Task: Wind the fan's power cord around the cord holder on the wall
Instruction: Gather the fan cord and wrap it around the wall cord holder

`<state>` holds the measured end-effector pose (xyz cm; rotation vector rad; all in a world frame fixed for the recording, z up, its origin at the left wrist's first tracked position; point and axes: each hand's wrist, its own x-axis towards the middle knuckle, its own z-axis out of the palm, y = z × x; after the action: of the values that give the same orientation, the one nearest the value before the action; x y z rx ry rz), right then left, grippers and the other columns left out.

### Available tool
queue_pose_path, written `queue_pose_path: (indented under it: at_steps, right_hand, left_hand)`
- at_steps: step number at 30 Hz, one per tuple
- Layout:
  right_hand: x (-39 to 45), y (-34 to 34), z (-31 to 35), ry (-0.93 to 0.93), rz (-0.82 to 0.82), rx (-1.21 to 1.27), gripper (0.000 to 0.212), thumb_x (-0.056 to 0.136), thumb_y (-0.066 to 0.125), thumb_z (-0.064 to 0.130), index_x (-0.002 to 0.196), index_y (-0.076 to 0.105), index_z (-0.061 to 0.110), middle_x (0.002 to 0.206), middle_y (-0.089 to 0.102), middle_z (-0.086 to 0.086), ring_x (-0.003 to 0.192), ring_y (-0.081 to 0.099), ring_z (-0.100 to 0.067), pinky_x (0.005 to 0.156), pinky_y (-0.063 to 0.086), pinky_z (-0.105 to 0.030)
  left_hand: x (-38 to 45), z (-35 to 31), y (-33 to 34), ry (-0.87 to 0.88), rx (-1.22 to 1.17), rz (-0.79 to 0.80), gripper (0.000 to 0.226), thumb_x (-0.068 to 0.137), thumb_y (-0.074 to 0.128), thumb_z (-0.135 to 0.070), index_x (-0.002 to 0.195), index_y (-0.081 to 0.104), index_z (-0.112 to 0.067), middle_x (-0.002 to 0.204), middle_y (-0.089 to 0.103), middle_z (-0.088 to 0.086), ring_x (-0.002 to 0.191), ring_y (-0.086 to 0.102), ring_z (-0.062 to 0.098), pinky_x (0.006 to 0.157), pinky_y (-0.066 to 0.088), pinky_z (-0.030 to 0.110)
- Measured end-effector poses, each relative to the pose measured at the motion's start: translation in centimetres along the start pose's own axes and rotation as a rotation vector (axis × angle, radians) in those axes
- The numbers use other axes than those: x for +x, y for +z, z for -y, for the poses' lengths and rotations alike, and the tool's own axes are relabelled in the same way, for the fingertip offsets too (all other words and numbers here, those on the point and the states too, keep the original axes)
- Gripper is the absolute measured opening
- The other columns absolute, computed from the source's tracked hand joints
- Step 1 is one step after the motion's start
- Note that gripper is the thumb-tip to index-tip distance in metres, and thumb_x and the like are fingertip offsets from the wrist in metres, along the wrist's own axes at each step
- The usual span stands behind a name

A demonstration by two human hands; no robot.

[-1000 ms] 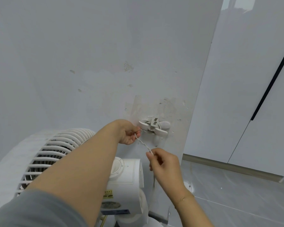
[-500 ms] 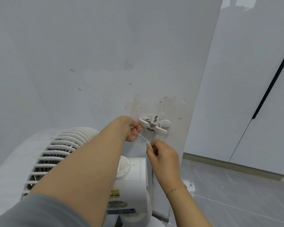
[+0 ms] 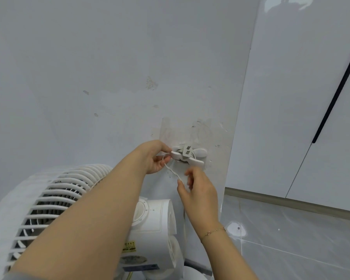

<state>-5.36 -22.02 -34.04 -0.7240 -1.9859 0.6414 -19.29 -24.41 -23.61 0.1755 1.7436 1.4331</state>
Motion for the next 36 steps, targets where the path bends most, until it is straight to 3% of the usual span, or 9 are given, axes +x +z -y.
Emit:
queue_pose_path:
  at_steps: [5, 9, 13, 16, 20, 24, 30, 33, 36]
  right_hand:
    - [0.6, -0.2, 0.6, -0.131, -0.112, -0.147, 0.094, 0.072, 0.077, 0.014, 0.145, 0.020, 0.030, 0.139, 0.028, -0.002, 0.124, 0.037, -0.021, 0.100, 0.042, -0.032]
    - [1.0, 0.3, 0.4, -0.269, -0.050, -0.281, 0.094, 0.073, 0.074, 0.013, 0.149, 0.020, 0.027, 0.154, 0.023, 0.003, 0.138, 0.025, -0.021, 0.113, 0.022, -0.035]
    - [0.5, 0.9, 0.5, -0.322, -0.122, -0.169, 0.077, 0.073, 0.070, -0.002, 0.142, 0.042, 0.018, 0.144, 0.044, -0.001, 0.130, 0.038, -0.015, 0.108, 0.029, -0.032]
    - [-0.1, 1.3, 0.0, -0.357, -0.207, -0.105, 0.062, 0.077, 0.070, -0.004, 0.132, 0.051, 0.016, 0.137, 0.055, -0.005, 0.118, 0.048, -0.014, 0.099, 0.037, -0.027]
    - [-0.7, 1.9, -0.6, -0.341, -0.202, -0.021, 0.053, 0.081, 0.066, -0.005, 0.128, 0.053, 0.017, 0.105, 0.068, -0.004, 0.086, 0.056, -0.016, 0.075, 0.052, -0.029]
    - [-1.0, 1.9, -1.1, -0.439, -0.171, -0.085, 0.035, 0.087, 0.052, -0.005, 0.117, 0.066, 0.006, 0.128, 0.063, -0.002, 0.092, 0.059, -0.018, 0.078, 0.051, -0.022]
    - [-1.1, 1.9, -1.6, -0.372, -0.124, -0.064, 0.041, 0.088, 0.053, -0.002, 0.123, 0.062, 0.016, 0.130, 0.053, -0.008, 0.105, 0.052, -0.015, 0.080, 0.052, -0.021]
    - [-1.1, 1.6, -1.8, -0.332, -0.078, -0.047, 0.061, 0.079, 0.062, -0.012, 0.126, 0.053, 0.025, 0.118, 0.045, -0.003, 0.090, 0.050, -0.013, 0.063, 0.053, -0.023]
    - [-1.1, 1.6, -2.0, -0.332, -0.025, -0.079, 0.068, 0.081, 0.061, -0.011, 0.135, 0.043, 0.027, 0.106, 0.054, -0.005, 0.077, 0.053, -0.016, 0.055, 0.050, -0.024]
  left_hand:
    - [0.0, -0.5, 1.2, 0.162, 0.207, -0.137, 0.011, 0.081, 0.052, 0.009, 0.087, 0.055, 0.000, 0.068, 0.055, 0.013, 0.027, 0.049, 0.008, 0.047, 0.039, 0.017]
    - [-0.3, -0.8, 1.5, 0.246, 0.320, -0.190, 0.017, 0.079, 0.050, 0.014, 0.074, 0.054, -0.002, 0.049, 0.054, 0.013, 0.054, 0.052, 0.022, 0.057, 0.045, 0.024]
    - [-0.1, -0.6, 1.2, 0.343, 0.437, -0.200, 0.029, 0.074, 0.050, 0.014, 0.063, 0.048, -0.013, 0.061, 0.052, 0.010, 0.055, 0.052, 0.021, 0.034, 0.031, 0.013]
    - [0.1, -0.4, 0.7, 0.372, 0.459, -0.200, 0.035, 0.072, 0.056, 0.013, 0.058, 0.042, -0.016, 0.057, 0.053, 0.010, 0.065, 0.058, 0.024, 0.041, 0.033, 0.017]
    - [0.1, -0.3, 0.2, 0.373, 0.479, -0.180, 0.039, 0.067, 0.061, 0.013, 0.056, 0.038, -0.016, 0.055, 0.053, 0.013, 0.055, 0.055, 0.022, 0.033, 0.027, 0.011]
    - [-0.1, -0.3, 0.1, 0.220, 0.430, -0.130, 0.017, 0.073, 0.061, 0.004, 0.069, 0.053, -0.010, 0.068, 0.059, 0.013, 0.060, 0.052, 0.022, 0.045, 0.031, 0.019]
    - [-0.2, 0.0, -0.8, -0.034, 0.311, 0.032, 0.009, 0.086, 0.061, -0.020, 0.087, 0.056, -0.013, 0.069, 0.061, 0.002, 0.053, 0.057, 0.009, 0.050, 0.041, 0.015]
    - [-0.1, 0.1, -0.7, -0.043, 0.323, 0.043, 0.013, 0.090, 0.059, -0.019, 0.079, 0.057, -0.014, 0.067, 0.058, 0.000, 0.051, 0.054, 0.006, 0.052, 0.034, 0.015]
    - [-0.3, 0.3, -0.8, -0.068, 0.276, 0.037, 0.013, 0.091, 0.054, -0.007, 0.081, 0.059, -0.015, 0.048, 0.061, -0.001, 0.030, 0.052, 0.003, 0.051, 0.028, 0.015]
